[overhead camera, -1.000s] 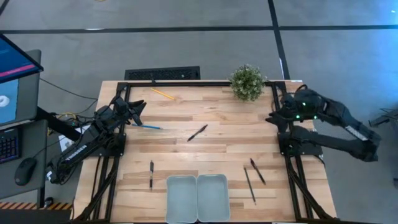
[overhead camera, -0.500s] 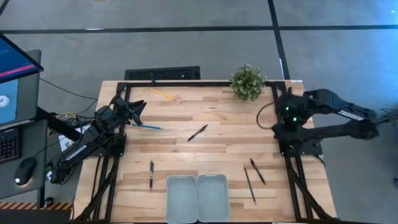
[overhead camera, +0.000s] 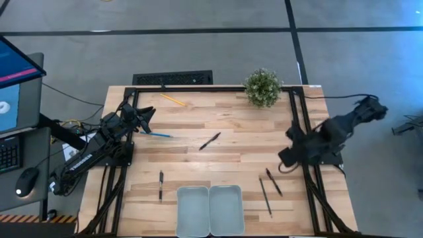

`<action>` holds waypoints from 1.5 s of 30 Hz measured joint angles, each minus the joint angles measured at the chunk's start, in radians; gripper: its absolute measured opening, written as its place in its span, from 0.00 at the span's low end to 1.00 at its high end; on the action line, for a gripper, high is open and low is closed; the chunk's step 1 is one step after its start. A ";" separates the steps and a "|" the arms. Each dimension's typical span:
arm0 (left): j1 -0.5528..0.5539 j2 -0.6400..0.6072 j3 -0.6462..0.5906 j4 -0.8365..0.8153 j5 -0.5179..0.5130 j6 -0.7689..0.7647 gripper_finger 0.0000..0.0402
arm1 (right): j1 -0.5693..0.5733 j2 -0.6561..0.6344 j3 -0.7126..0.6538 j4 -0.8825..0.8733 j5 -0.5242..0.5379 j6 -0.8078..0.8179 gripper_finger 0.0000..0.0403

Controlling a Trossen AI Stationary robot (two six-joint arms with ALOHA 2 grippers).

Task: Sort pens & pencils
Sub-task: Put the right black pen into the right gray bin

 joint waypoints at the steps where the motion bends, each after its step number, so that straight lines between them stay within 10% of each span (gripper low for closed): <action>1: 0.000 0.000 0.000 0.000 0.000 0.000 0.24 | 0.031 0.019 -0.015 0.001 -0.001 0.039 0.59; 16: 0.000 0.000 0.000 -0.001 0.000 0.000 0.24 | 0.207 0.287 -0.109 0.075 -0.008 0.502 0.59; 34: 0.000 0.000 0.000 -0.002 -0.002 -0.037 0.24 | 0.136 0.508 -0.121 0.320 -0.008 0.203 0.59; 45: 0.000 0.000 0.000 -0.002 0.000 -0.039 0.24 | 0.121 0.507 -0.352 0.673 -0.055 0.215 0.59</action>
